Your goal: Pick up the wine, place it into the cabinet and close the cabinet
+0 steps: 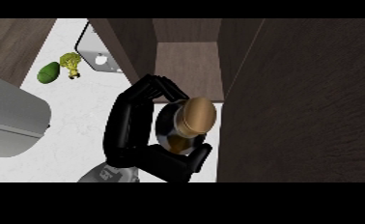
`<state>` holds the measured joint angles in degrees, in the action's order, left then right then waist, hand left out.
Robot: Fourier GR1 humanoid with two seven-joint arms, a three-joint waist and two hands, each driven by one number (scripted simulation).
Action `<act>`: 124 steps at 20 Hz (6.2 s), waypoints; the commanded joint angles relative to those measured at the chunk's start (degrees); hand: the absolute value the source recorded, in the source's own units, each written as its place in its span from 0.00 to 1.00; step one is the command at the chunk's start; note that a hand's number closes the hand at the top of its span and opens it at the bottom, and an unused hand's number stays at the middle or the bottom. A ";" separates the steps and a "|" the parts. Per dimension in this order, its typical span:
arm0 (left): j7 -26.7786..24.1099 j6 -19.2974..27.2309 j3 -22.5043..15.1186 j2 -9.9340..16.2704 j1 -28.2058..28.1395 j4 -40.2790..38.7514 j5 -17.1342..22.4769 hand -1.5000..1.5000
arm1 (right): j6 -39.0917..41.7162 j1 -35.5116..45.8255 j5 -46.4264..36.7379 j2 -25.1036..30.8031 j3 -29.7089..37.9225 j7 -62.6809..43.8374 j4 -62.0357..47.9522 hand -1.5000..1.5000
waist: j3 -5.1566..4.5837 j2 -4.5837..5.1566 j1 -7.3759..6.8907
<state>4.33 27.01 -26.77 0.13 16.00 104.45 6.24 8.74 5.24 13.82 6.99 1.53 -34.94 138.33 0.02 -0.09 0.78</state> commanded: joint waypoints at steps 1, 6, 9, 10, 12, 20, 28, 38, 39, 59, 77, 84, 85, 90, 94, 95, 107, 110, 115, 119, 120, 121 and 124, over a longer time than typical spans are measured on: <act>5.37 3.88 -1.45 -0.13 2.94 2.31 -3.19 1.00 | 1.91 -2.66 9.59 1.48 5.11 -1.14 5.05 0.00 | 0.03 -0.06 -0.37; 3.85 14.12 -4.19 -0.13 14.08 -7.48 -0.87 1.00 | 2.33 -3.91 7.43 0.62 3.47 -0.84 7.21 0.00 | 0.01 0.00 0.30; 1.99 12.96 -2.68 -0.13 13.72 -8.50 -0.71 1.00 | 1.72 -2.37 5.44 0.05 1.97 -0.76 6.08 0.00 | -0.01 0.04 -0.11; 1.97 10.44 -0.92 -0.13 12.63 -8.97 -1.01 1.00 | 2.23 -4.57 8.05 0.47 2.94 -2.17 8.07 0.00 | -0.01 0.01 -0.05; 1.16 14.95 -5.79 -0.13 12.68 -10.19 -1.78 1.00 | 2.36 -2.44 8.45 1.07 4.25 -1.67 6.52 0.00 | 0.00 0.01 -0.05; -3.93 14.01 -2.65 -0.13 13.03 -14.96 4.28 1.00 | 1.23 -1.18 8.66 1.60 4.83 -4.51 7.37 0.00 | -0.02 0.02 -0.06; -14.74 20.78 -6.13 -0.13 13.50 -21.37 11.23 1.00 | 1.60 -2.41 6.99 0.34 3.85 -1.28 6.57 0.00 | -0.02 0.08 0.28; -22.02 11.94 -1.22 0.41 12.38 -33.27 8.03 1.00 | 0.57 -0.10 4.83 0.37 1.99 -2.35 5.07 0.00 | -0.03 0.09 -0.30; -20.86 13.47 -0.50 -0.13 15.72 -34.80 8.92 1.00 | 0.63 -1.59 2.63 -1.11 0.18 -0.45 5.44 0.00 | -0.02 0.10 -0.15; -27.43 4.15 11.09 0.74 21.97 -48.94 14.73 1.00 | 1.13 -5.11 5.90 -0.75 0.94 -1.02 8.63 0.00 | -0.02 0.09 0.20; -35.52 7.59 14.84 -0.13 36.97 -70.28 17.93 1.00 | 2.40 -5.62 4.82 -2.00 -0.39 2.46 6.05 0.00 | -0.01 0.36 1.37; -42.15 5.04 20.92 -0.12 41.54 -79.88 16.67 1.00 | 3.50 -6.24 3.34 -1.73 -0.88 4.41 3.25 0.00 | -0.02 0.46 0.89; -41.97 7.34 19.10 -0.13 42.05 -79.20 18.49 1.00 | 1.78 -2.66 5.20 -0.37 -0.44 -0.04 5.35 0.00 | -0.05 0.46 1.28; -42.44 3.47 25.04 0.45 46.83 -86.61 19.92 1.00 | 3.65 -4.83 5.14 -1.53 -1.29 3.61 3.33 0.00 | -0.04 0.92 2.16; -42.05 0.37 28.12 1.18 46.49 -86.80 23.45 1.00 | 2.35 -3.89 3.40 -2.18 -2.45 2.91 3.66 0.00 | -0.07 0.87 1.91; -41.83 1.40 27.73 -0.13 46.87 -86.68 23.38 1.00 | 1.02 -2.53 5.27 -0.82 -1.08 -0.84 5.89 0.00 | -0.07 0.65 1.71; -47.73 -1.47 29.57 -0.14 46.51 -92.48 25.02 1.00 | 3.74 -2.98 6.65 0.08 1.31 2.95 1.61 0.00 | -0.03 1.02 2.32; -48.46 -2.59 29.34 2.48 46.03 -94.71 24.09 1.00 | 2.35 -4.42 2.14 -2.34 -4.74 2.40 4.52 0.00 | -0.08 1.25 3.01; -45.31 0.80 28.30 1.12 49.76 -96.59 22.33 0.00 | 0.69 -0.31 2.76 -1.55 -2.97 0.39 2.65 0.00 | -0.07 0.99 2.18; -51.96 1.70 28.98 0.65 44.74 -97.66 22.16 0.00 | 2.37 -1.36 4.58 -0.84 -1.74 2.06 3.07 0.00 | -0.08 1.53 3.37; -49.59 1.51 28.90 1.42 47.06 -97.62 21.86 0.00 | 0.75 -0.70 0.47 -2.78 -4.57 2.63 1.02 0.00 | -0.09 1.32 2.52; -47.61 2.59 28.34 1.70 48.45 -98.81 21.19 0.00 | 2.82 -0.43 6.47 -0.14 -0.67 1.89 1.82 0.00 | -0.04 1.47 3.28; -50.26 3.16 27.93 -0.02 46.24 -99.25 20.29 0.00 | 2.06 0.59 3.13 -1.48 -1.92 3.50 0.04 0.00 | -0.07 1.58 2.99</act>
<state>-44.54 30.13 1.31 0.18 65.04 7.69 27.30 11.19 5.69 16.08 6.06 -0.21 -31.46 136.60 0.39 0.57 3.77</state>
